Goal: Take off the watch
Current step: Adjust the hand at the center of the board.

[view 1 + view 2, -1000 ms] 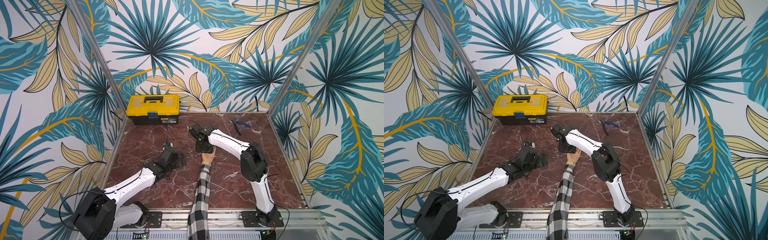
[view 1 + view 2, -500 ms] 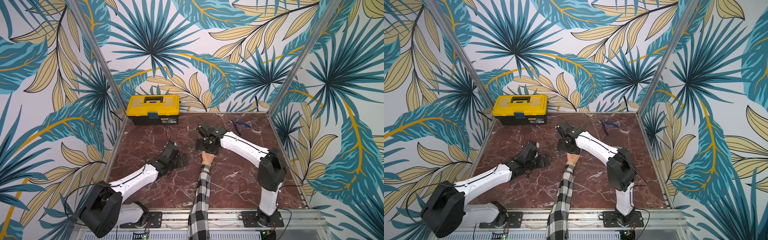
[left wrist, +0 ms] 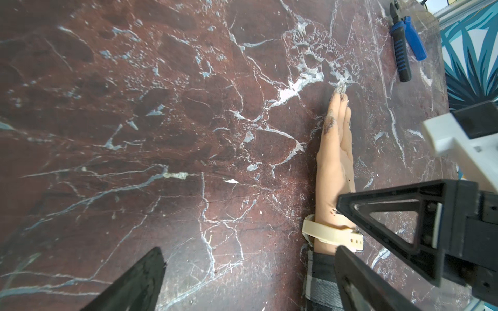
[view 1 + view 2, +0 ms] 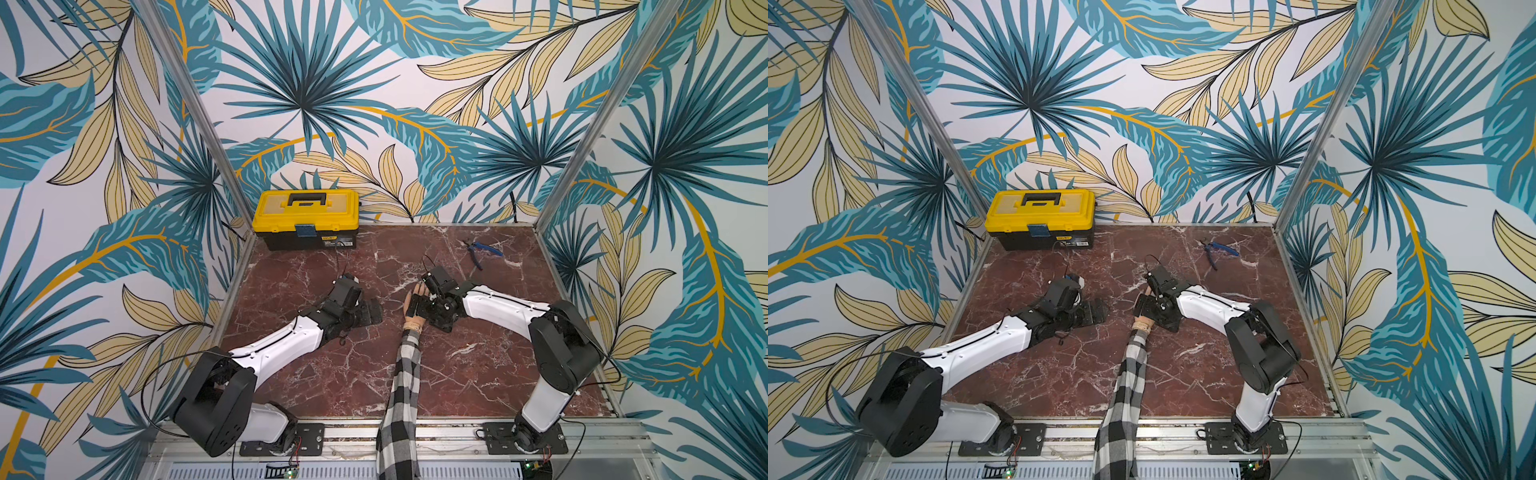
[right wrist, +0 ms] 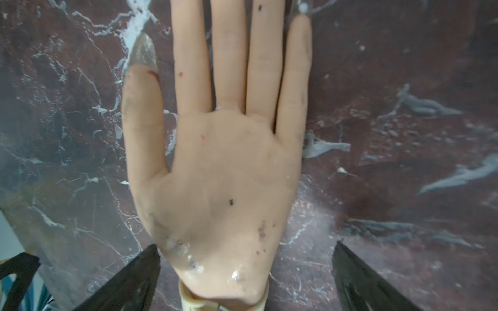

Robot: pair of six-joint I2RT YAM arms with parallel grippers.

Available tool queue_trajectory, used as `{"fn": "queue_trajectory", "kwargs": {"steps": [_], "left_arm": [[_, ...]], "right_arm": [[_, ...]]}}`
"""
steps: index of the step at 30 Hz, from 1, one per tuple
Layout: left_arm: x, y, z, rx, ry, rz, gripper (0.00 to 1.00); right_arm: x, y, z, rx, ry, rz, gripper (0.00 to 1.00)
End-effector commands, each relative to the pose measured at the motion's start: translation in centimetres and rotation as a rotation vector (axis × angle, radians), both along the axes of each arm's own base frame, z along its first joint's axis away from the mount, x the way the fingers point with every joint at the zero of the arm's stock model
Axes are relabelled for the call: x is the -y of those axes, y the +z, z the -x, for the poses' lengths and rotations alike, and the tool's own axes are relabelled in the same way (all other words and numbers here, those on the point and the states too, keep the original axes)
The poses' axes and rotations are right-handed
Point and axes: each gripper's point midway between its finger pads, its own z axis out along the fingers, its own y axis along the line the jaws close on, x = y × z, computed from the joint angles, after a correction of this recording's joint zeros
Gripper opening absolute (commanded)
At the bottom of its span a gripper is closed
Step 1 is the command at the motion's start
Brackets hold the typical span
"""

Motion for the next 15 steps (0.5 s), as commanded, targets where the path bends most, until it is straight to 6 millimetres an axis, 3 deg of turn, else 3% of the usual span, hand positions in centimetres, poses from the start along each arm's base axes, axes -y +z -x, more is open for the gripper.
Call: {"fn": "queue_trajectory", "kwargs": {"steps": [1, 15], "left_arm": [[0.3, 0.6, -0.5, -0.003, 0.009, 0.023, 0.99], [0.3, -0.6, -0.3, -0.036, 0.010, 0.015, 0.99]], "right_arm": [[-1.8, 1.4, -1.6, 0.070, -0.031, -0.154, 0.99], [-4.8, 2.4, -3.8, 0.096, 0.031, -0.288, 0.98]]}}
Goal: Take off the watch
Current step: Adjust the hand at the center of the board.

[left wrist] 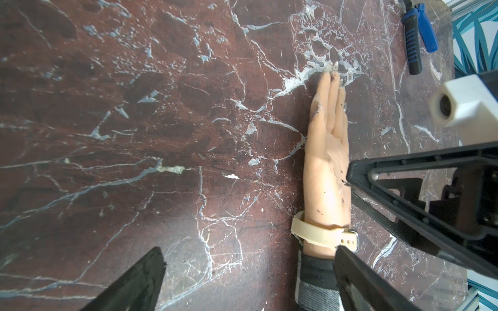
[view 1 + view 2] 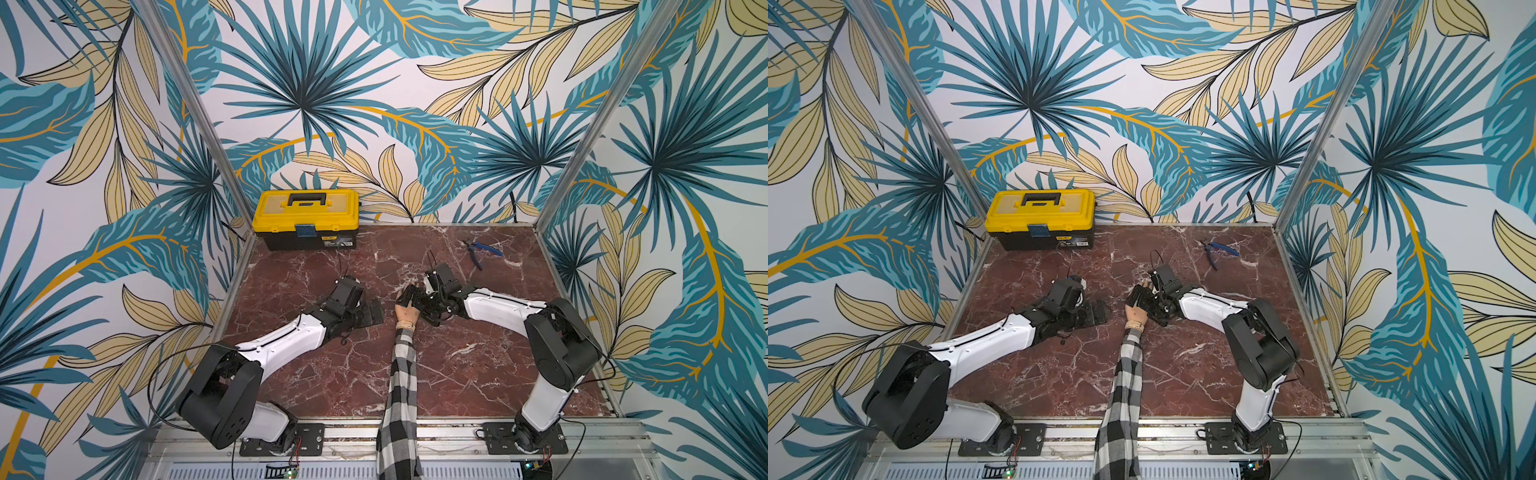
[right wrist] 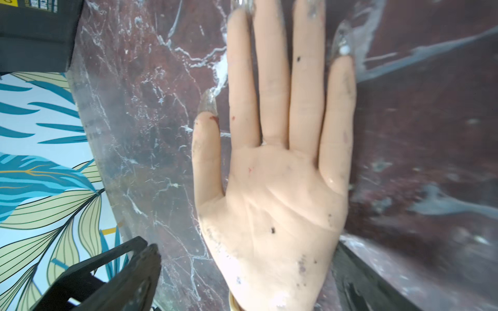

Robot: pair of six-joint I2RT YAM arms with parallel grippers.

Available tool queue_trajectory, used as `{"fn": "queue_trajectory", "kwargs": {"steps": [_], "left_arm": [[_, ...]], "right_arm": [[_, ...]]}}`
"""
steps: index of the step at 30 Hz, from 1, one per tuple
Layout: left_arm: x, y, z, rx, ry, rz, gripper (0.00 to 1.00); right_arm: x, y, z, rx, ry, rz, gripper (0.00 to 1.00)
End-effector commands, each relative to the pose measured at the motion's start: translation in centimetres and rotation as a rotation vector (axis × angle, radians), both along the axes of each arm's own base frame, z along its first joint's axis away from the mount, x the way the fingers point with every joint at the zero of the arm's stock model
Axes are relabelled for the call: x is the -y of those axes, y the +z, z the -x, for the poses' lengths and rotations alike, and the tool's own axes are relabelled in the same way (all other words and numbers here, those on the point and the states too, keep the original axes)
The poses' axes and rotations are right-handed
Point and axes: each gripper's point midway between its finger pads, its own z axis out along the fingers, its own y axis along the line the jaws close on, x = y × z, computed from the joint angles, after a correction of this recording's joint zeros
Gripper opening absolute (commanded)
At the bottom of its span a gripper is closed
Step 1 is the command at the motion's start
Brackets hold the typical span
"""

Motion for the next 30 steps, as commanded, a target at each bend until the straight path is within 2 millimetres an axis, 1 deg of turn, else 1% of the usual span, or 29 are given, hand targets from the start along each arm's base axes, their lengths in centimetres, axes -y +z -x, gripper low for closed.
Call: {"fn": "queue_trajectory", "kwargs": {"steps": [1, 5, 8, 11, 15, 20, 23, 26, 30], "left_arm": [[0.1, 0.6, -0.5, 0.006, 0.009, 0.012, 0.99], [0.2, 0.6, -0.5, 0.002, 0.009, 0.021, 0.99], [0.4, 0.7, -0.4, -0.001, -0.002, 0.029, 0.99], [0.7, 0.9, -0.5, 0.001, -0.014, 0.038, 0.99], [1.2, 1.0, -0.7, -0.011, -0.021, 0.052, 0.99], [2.1, 0.2, -0.3, -0.048, -0.044, 0.064, 1.00], [2.2, -0.6, -0.1, -0.057, -0.040, 0.040, 0.99], [2.2, -1.4, 0.2, -0.066, -0.040, 0.013, 0.99], [2.8, -2.1, 0.7, -0.068, -0.062, -0.016, 0.99]], "right_arm": [[-1.5, 0.9, -1.0, 0.022, 0.031, -0.054, 0.98], [-2.0, 1.8, -1.4, 0.035, 0.067, -0.053, 0.97], [-1.9, 2.4, -1.5, 0.047, 0.089, -0.030, 0.97], [-0.9, 2.5, -0.8, 0.021, 0.100, 0.036, 0.95], [1.1, 2.7, 0.5, 0.015, 0.086, 0.118, 0.92], [3.7, 2.9, 2.7, 0.006, 0.065, 0.203, 0.89], [4.9, 3.0, 3.9, 0.008, 0.057, 0.236, 0.87], [5.4, 3.0, 4.8, 0.017, 0.061, 0.263, 0.86], [4.8, 2.9, 5.6, 0.024, 0.083, 0.287, 0.82]]}}
